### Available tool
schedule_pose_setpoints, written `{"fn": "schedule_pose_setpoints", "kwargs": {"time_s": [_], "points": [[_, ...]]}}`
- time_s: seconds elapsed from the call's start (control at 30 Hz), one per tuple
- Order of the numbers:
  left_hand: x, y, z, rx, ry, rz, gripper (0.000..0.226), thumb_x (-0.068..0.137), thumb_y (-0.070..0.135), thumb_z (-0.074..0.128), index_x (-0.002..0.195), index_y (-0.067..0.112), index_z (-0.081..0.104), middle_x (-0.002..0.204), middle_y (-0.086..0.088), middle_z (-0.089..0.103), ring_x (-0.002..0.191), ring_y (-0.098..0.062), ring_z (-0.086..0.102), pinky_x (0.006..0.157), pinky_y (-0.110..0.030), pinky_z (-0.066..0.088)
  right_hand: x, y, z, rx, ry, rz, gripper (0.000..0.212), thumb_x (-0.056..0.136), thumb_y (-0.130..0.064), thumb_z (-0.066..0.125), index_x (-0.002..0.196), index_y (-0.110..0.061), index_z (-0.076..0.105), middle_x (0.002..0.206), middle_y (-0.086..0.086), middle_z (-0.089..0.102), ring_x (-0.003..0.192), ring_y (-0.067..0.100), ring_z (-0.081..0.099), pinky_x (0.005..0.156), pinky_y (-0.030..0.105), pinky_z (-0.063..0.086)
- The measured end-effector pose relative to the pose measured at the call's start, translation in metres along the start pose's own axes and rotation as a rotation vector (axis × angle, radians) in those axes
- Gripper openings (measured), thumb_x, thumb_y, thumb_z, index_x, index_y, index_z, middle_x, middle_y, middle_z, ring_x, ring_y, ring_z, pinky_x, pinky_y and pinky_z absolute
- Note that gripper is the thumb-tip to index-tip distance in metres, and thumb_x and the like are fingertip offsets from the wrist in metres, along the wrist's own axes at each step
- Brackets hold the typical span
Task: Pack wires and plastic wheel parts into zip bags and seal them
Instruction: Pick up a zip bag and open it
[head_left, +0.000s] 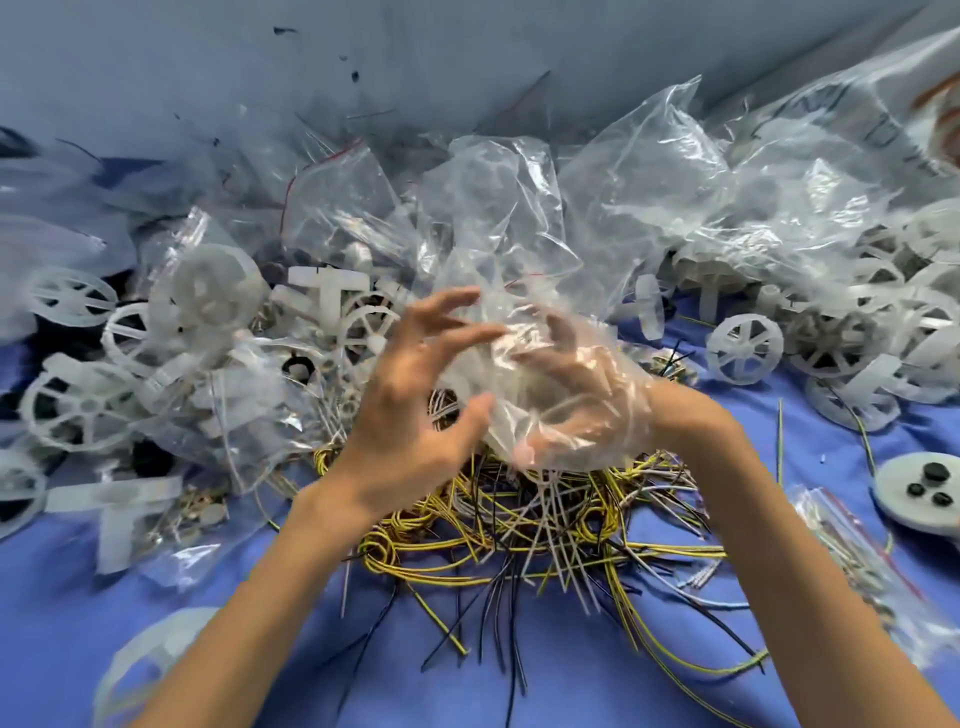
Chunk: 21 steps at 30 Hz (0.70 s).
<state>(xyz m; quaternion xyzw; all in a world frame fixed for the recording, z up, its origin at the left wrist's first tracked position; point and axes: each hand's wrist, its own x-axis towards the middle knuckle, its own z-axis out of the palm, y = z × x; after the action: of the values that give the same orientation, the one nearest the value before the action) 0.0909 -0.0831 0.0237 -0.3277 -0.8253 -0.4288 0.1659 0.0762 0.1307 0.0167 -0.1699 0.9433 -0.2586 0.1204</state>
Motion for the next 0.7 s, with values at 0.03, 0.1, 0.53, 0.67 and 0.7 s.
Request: {"fn": "schedule_pose_setpoints", "kwargs": {"time_s": [0.03,0.1,0.53,0.67,0.7], "points": [[0.001,-0.01,-0.001,0.059,0.004,-0.138,0.046,0.083,0.032,0.056,0.127,0.019,0.053,0.142,0.001,0.036,0.123,-0.005,0.041,0.104,-0.024,0.035,-0.001,0.003,-0.003,-0.037,0.007,0.082,0.049,0.088,-0.027,0.064,0.134,-0.019,0.049,0.13,0.003,0.052,0.119,0.019,0.054,0.097,0.031,0.048],[0.003,-0.025,-0.003,0.081,-0.102,-0.408,0.051,0.088,0.041,0.044,0.135,0.022,0.047,0.141,0.0,0.04,0.128,-0.012,0.039,0.105,-0.031,0.034,-0.005,-0.003,-0.01,0.093,0.078,-0.035,0.051,0.081,-0.04,0.068,0.126,-0.017,0.059,0.128,-0.003,0.057,0.116,0.011,0.056,0.097,0.02,0.047],[-0.005,-0.032,-0.03,0.353,-0.05,-0.445,0.027,0.09,0.003,0.055,0.109,0.019,0.063,0.1,0.004,0.056,0.078,0.003,0.049,0.064,-0.008,0.039,-0.01,-0.032,-0.02,0.468,0.04,-0.032,0.059,0.093,-0.015,0.052,0.147,-0.015,0.029,0.149,0.01,0.034,0.137,0.024,0.034,0.112,0.035,0.029],[-0.012,-0.033,-0.043,0.484,-0.154,-0.535,0.028,0.092,0.018,0.052,0.118,0.028,0.055,0.109,0.002,0.052,0.097,-0.016,0.055,0.087,-0.034,0.046,-0.011,-0.033,-0.015,0.46,0.024,-0.108,0.07,0.089,-0.011,0.058,0.149,-0.012,0.021,0.155,-0.001,0.019,0.138,0.006,0.021,0.096,0.008,0.031],[-0.013,-0.033,-0.045,0.512,-0.158,-0.547,0.027,0.093,0.025,0.05,0.119,0.03,0.054,0.111,0.003,0.053,0.1,-0.016,0.054,0.089,-0.037,0.045,-0.012,-0.032,-0.014,0.463,0.054,-0.125,0.062,0.089,-0.004,0.058,0.145,-0.007,0.032,0.15,0.003,0.033,0.135,0.01,0.034,0.099,0.012,0.036]]}}
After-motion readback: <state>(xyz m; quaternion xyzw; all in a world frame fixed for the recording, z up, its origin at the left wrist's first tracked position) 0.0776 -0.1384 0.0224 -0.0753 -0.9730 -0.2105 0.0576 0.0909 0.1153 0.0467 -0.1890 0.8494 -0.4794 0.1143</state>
